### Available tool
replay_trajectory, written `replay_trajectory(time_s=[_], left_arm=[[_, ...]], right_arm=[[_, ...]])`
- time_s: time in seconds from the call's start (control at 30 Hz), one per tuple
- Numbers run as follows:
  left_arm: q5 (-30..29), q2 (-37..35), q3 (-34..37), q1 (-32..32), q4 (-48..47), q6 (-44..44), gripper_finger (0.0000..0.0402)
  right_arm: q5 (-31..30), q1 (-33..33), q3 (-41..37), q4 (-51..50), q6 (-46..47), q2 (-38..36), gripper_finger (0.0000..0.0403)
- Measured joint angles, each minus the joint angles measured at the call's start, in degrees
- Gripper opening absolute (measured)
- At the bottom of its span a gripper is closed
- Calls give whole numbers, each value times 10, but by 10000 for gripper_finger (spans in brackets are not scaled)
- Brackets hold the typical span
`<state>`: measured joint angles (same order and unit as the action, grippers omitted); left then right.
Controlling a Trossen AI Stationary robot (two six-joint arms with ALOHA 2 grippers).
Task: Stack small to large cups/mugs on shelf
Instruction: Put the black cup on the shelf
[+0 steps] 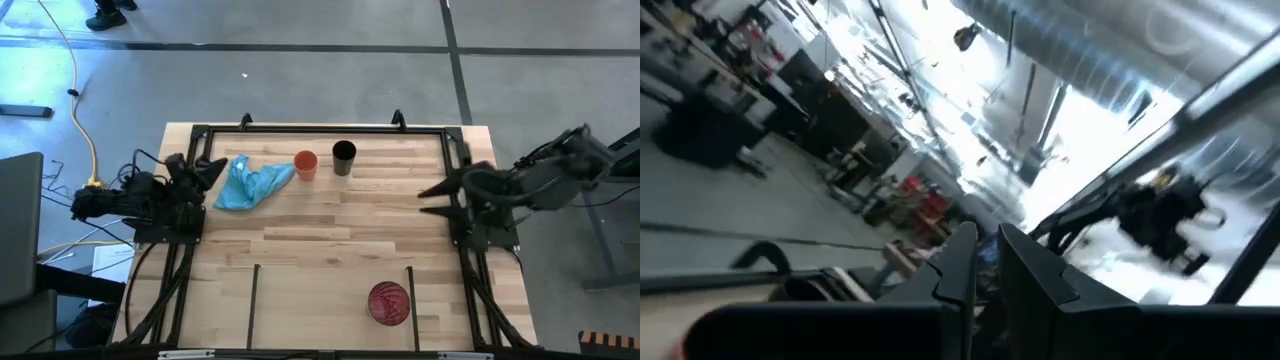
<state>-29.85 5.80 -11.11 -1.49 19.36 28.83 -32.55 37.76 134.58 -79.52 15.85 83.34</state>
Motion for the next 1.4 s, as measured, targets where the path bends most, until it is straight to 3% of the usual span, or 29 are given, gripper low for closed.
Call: replay_trajectory(time_s=[0.27,0.43,0.53,0.63,0.83,1.13,1.2,1.4], left_arm=[[-7,231,-204,0,-196,-123,35],[-54,407,-360,-3,-288,-243,35],[-54,500,-460,-33,-347,-319,35],[-1,587,-564,-82,-431,-348,35],[205,750,-753,-208,-583,-339,35],[456,942,-935,-329,-697,-299,35],[491,976,-960,-345,-718,-294,35],[503,1035,-985,-362,-708,-271,35]], right_arm=[[-41,0,0,43,-133,-41,108],[-40,0,0,73,-147,-59,108],[-30,0,0,69,-136,-67,108],[-13,0,0,53,-112,-73,108],[2,0,-1,17,-80,-76,108],[-6,0,-1,4,-71,-76,108],[-15,0,-1,-5,-51,-78,108],[-19,0,-1,-60,-17,-88,113]])
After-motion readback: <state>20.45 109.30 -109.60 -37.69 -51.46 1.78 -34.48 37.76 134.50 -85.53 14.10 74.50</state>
